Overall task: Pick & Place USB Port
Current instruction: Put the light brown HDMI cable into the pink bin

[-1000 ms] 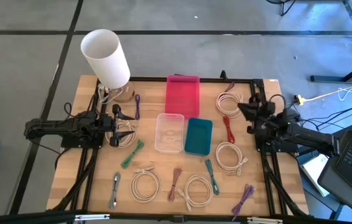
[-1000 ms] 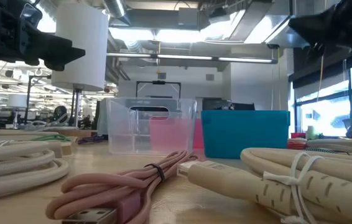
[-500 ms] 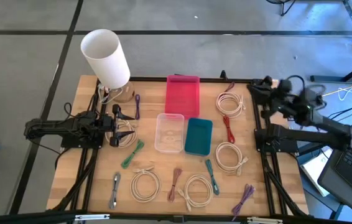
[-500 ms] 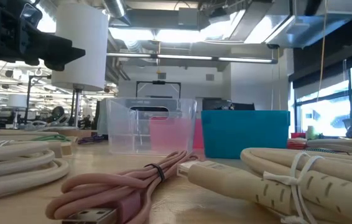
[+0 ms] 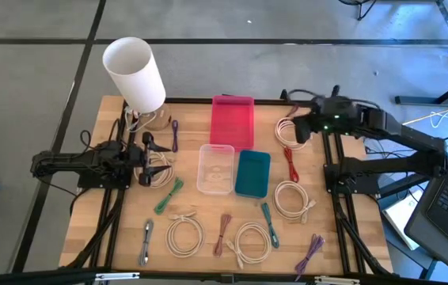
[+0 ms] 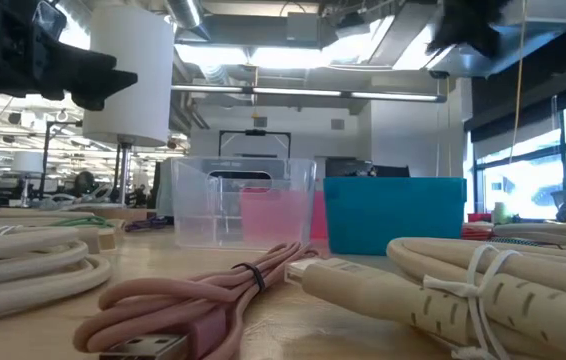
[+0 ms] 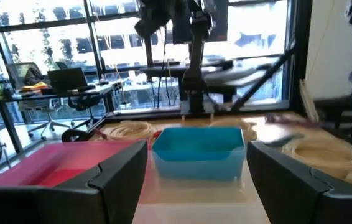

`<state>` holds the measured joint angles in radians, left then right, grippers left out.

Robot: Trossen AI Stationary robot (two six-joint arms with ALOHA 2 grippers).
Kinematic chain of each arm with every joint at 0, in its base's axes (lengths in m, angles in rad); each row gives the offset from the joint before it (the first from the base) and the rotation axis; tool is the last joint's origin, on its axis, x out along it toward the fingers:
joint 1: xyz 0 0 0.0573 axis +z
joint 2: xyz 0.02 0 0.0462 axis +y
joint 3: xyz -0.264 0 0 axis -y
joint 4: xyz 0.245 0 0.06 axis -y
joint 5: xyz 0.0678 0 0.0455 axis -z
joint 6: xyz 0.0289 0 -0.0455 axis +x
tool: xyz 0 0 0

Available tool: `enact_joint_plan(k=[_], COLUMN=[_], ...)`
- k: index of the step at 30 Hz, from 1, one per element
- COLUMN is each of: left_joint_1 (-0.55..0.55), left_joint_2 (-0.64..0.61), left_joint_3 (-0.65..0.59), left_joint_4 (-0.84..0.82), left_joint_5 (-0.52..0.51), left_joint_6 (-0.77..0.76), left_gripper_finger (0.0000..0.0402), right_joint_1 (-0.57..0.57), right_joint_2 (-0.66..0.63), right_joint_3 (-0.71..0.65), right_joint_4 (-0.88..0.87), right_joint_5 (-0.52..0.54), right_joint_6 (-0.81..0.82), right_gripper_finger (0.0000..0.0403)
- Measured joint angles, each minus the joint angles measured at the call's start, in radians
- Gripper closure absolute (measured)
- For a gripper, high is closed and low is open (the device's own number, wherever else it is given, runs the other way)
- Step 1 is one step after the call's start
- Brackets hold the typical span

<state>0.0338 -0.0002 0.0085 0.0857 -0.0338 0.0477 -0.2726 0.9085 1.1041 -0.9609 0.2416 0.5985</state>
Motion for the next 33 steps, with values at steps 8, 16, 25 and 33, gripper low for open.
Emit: enact_joint_plan(k=[8,16,25,33], left_joint_1=[0.001,0.001,0.001,0.001], left_joint_2=[0.000,0.000,0.000,0.002], left_joint_3=[0.000,0.000,0.000,0.000], left_joint_4=[0.233,0.455,0.571,0.569], left_joint_5=[-0.088,-0.105,-0.100,-0.203], left_joint_6=[-0.085,-0.255,-0.493,-0.576], left_gripper_finger=[0.0132,0.0132,0.0132,0.0132], right_joint_1=[-0.013,-0.013,-0.024,-0.137], right_joint_2=[0.089,0.165,0.313,0.430], right_joint_3=[-0.009,-0.131,-0.135,-0.134], right_joint_4=[-0.366,-0.166,0.022,-0.058], right_joint_5=[0.002,0.021,-0.011,-0.078], right_joint_6=[0.237,0.045,-0.183,-0.188], right_gripper_finger=[0.0361,0.0361,0.0340,0.0233])
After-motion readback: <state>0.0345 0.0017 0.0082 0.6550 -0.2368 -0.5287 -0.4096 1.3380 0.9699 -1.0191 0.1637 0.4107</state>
